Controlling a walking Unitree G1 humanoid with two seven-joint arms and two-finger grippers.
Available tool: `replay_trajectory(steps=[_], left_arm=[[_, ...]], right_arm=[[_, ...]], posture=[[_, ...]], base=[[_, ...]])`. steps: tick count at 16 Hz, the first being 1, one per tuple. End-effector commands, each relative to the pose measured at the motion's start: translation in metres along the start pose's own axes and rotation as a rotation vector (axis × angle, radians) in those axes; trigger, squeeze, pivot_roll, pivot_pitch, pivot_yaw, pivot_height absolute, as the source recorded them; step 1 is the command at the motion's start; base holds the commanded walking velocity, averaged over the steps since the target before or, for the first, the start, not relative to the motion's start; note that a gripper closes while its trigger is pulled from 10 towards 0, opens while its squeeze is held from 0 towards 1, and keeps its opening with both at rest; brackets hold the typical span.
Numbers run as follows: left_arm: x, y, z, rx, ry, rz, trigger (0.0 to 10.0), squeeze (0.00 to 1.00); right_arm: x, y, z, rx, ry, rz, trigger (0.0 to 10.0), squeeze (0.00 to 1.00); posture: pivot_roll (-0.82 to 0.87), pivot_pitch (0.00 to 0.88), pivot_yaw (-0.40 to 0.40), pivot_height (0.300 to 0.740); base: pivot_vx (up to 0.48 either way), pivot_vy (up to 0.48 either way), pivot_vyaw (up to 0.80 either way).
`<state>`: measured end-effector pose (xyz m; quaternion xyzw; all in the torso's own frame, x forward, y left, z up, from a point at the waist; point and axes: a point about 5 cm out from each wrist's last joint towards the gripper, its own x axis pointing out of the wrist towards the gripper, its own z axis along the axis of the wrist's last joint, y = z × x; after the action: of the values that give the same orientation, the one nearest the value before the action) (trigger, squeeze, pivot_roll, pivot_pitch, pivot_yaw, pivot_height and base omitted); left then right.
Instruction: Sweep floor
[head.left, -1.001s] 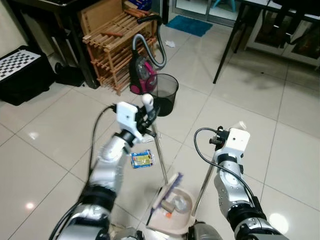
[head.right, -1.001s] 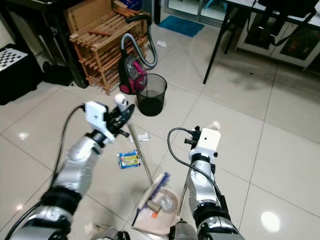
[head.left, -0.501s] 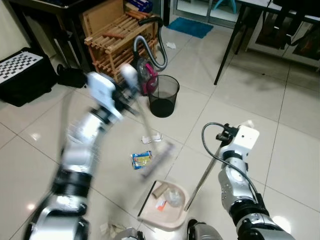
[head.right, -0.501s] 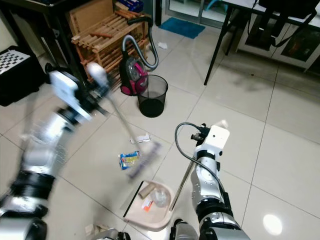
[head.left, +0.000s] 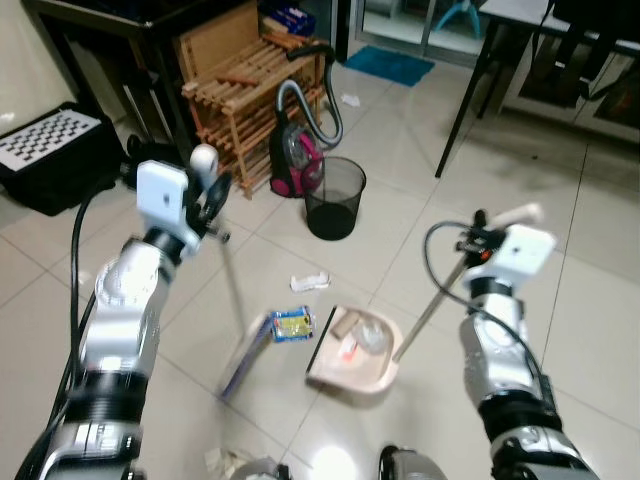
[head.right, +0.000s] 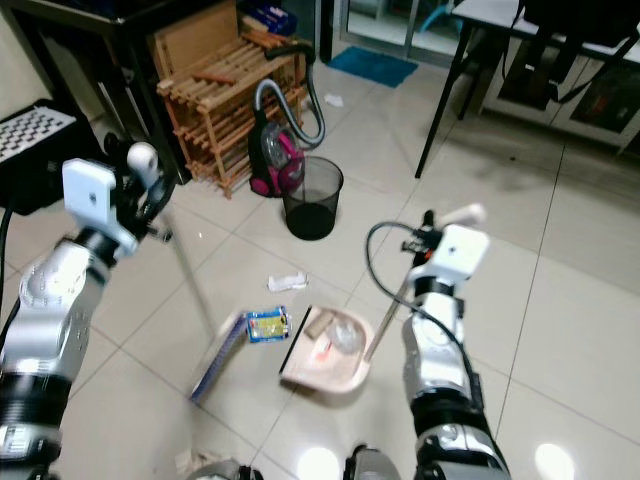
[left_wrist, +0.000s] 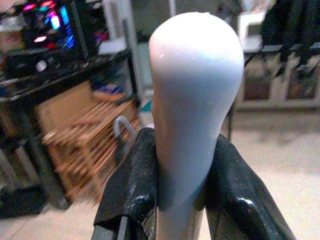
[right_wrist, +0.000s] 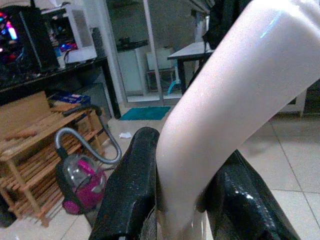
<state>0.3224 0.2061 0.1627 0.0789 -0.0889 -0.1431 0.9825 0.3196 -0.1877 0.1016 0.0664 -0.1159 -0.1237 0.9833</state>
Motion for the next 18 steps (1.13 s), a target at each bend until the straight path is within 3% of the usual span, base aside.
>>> replay_trajectory(steps=[1,4,6,11,14,18], left_arm=[[0.0,0.003,0.013,0.051,-0.041,0.022,10.0,0.0],[-0.007,-0.001,0.001,0.105,0.03,0.077,10.0,0.0],[-0.007,0.003,-0.001,0.104,0.031,0.155,10.0,0.0],[0.004,-0.013,0.006,0.077,-0.011,0.127,10.0,0.0],[0.007,-0.017,0.008,0.086,-0.023,0.109,10.0,0.0],[0.007,-0.013,0.009,0.09,-0.029,0.13,10.0,0.0]], right_arm=[[0.002,-0.003,0.006,0.012,-0.008,-0.005,10.0,0.0],[0.008,-0.003,0.022,-0.137,-0.049,0.088,10.0,0.0],[0.015,-0.004,0.039,-0.067,-0.08,0.062,10.0,0.0],[0.033,-0.005,0.077,0.136,-0.132,-0.038,10.0,0.0],[0.041,-0.001,0.096,0.16,-0.172,-0.033,10.0,0.0],[0.046,0.007,0.113,0.137,-0.199,-0.007,10.0,0.0]], posture=[[-0.04,0.0,0.066,0.74],[-0.04,0.0,0.071,0.74],[-0.05,0.0,0.07,0.74],[-0.05,0.0,0.066,0.74],[-0.05,0.0,0.068,0.74],[-0.05,0.0,0.066,0.74]], base=[[0.0,0.0,0.0],[0.0,0.0,0.0],[0.0,0.0,0.0],[0.0,0.0,0.0],[0.0,0.0,0.0],[0.335,0.0,0.0]])
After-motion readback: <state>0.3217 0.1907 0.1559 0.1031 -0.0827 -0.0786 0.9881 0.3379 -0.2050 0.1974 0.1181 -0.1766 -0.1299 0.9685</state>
